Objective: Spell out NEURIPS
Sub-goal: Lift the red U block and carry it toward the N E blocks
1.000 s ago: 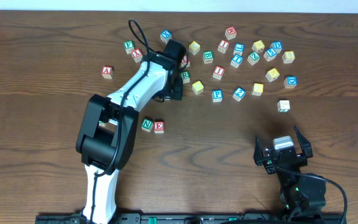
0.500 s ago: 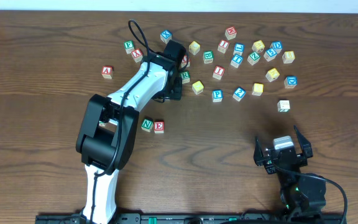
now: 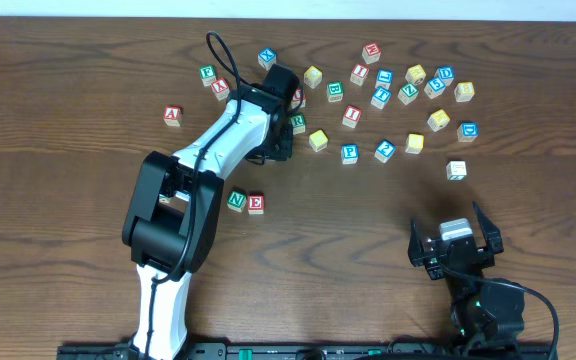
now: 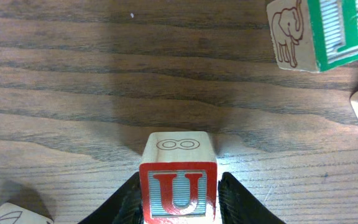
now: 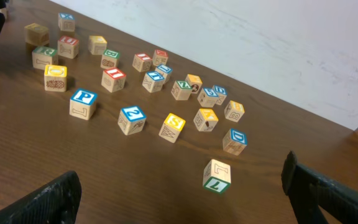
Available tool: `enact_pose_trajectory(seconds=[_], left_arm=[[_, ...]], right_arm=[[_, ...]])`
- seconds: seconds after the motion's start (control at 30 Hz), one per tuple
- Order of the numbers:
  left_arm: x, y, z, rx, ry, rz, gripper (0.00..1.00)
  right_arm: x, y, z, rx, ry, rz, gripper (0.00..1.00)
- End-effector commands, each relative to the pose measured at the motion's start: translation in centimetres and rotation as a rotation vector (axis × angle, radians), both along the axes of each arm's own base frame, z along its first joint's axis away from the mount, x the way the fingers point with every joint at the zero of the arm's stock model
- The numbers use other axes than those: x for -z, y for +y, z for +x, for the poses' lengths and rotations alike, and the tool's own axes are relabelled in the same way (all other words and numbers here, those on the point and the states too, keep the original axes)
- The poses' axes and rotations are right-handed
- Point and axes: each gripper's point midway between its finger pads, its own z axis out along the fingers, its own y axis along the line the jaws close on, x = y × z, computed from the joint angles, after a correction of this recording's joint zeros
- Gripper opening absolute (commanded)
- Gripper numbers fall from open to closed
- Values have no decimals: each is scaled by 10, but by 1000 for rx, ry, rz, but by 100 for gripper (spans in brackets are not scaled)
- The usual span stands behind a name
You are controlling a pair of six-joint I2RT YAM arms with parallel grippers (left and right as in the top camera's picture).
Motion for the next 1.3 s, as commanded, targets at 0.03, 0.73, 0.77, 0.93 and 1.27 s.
enact_pose_trajectory(seconds=[0.03,0.73,0.77,0.93,1.27], left_arm=[[9,7,-2,-12,21,15,33],[-48,-1,16,-7,-97,-37,24],[-60,-1,16,-7,-117,-46,24],[-119,2,8,-13,-204,-86,24],[-194,24,-56,-39,-213,-105,12]], right_arm=[[0,-3,0,14,0,13,99],[0,-3,0,14,0,13,99],[0,-3,0,14,0,13,99],[0,-3,0,14,0,13,99],[0,-3,0,14,0,13,99]])
